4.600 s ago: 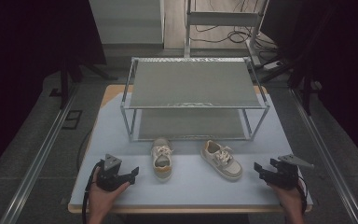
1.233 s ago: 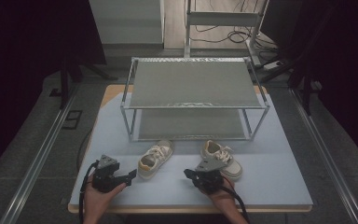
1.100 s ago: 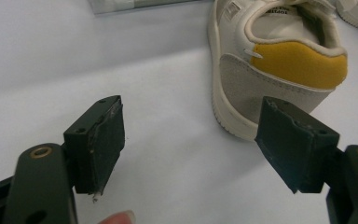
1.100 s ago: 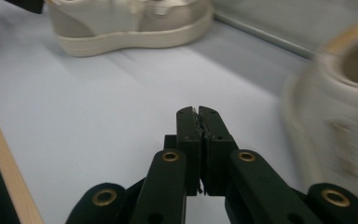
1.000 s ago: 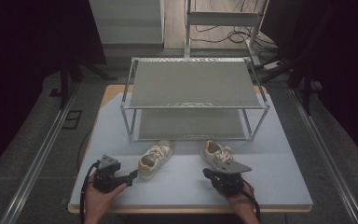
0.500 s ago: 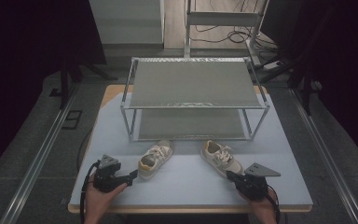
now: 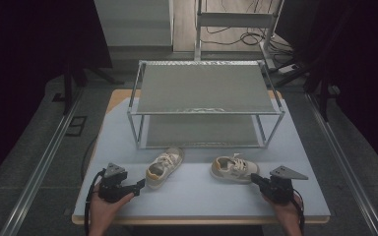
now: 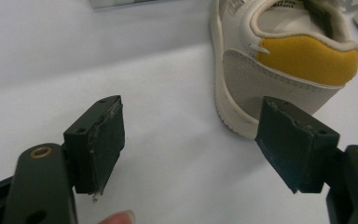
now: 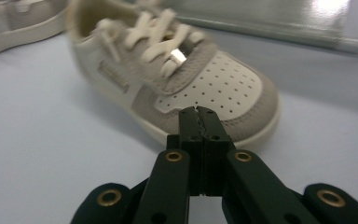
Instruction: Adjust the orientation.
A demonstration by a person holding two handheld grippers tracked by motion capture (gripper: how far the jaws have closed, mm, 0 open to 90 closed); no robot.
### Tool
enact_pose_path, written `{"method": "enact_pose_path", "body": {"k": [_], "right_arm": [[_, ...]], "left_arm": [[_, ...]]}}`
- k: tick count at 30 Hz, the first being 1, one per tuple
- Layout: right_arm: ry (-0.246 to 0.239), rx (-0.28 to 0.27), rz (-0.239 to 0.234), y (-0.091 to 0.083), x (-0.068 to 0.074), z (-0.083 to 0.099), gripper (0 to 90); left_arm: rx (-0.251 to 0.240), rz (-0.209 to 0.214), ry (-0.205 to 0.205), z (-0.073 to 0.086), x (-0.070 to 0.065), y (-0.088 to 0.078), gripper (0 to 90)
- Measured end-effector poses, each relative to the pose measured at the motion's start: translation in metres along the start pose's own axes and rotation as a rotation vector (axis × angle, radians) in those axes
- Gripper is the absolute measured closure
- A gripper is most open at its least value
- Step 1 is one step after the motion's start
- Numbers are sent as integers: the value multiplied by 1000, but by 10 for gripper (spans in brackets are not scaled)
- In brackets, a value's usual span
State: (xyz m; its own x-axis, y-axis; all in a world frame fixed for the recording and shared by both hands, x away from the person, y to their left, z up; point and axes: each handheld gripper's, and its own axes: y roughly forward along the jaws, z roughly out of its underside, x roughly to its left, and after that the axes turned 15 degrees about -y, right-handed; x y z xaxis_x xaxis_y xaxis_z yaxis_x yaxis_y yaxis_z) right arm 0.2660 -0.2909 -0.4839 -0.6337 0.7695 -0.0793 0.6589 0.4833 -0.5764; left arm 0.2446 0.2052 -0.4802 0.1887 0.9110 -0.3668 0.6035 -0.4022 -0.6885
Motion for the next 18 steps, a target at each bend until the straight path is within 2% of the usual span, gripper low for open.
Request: {"method": "enact_pose_path", "body": {"k": [6, 12, 16, 18], "right_arm": [[21, 8, 9, 9, -13, -5, 888], [46, 9, 51, 19, -28, -8, 887], [40, 3, 50, 19, -29, -8, 891], [39, -9, 58, 15, -25, -8, 896]], "left_arm": [[9, 3, 12, 1, -3, 3, 235], [11, -2, 9, 1, -1, 3, 235], [9, 0, 9, 1, -1, 3, 235], [8, 1, 11, 1, -1, 2, 235]]}}
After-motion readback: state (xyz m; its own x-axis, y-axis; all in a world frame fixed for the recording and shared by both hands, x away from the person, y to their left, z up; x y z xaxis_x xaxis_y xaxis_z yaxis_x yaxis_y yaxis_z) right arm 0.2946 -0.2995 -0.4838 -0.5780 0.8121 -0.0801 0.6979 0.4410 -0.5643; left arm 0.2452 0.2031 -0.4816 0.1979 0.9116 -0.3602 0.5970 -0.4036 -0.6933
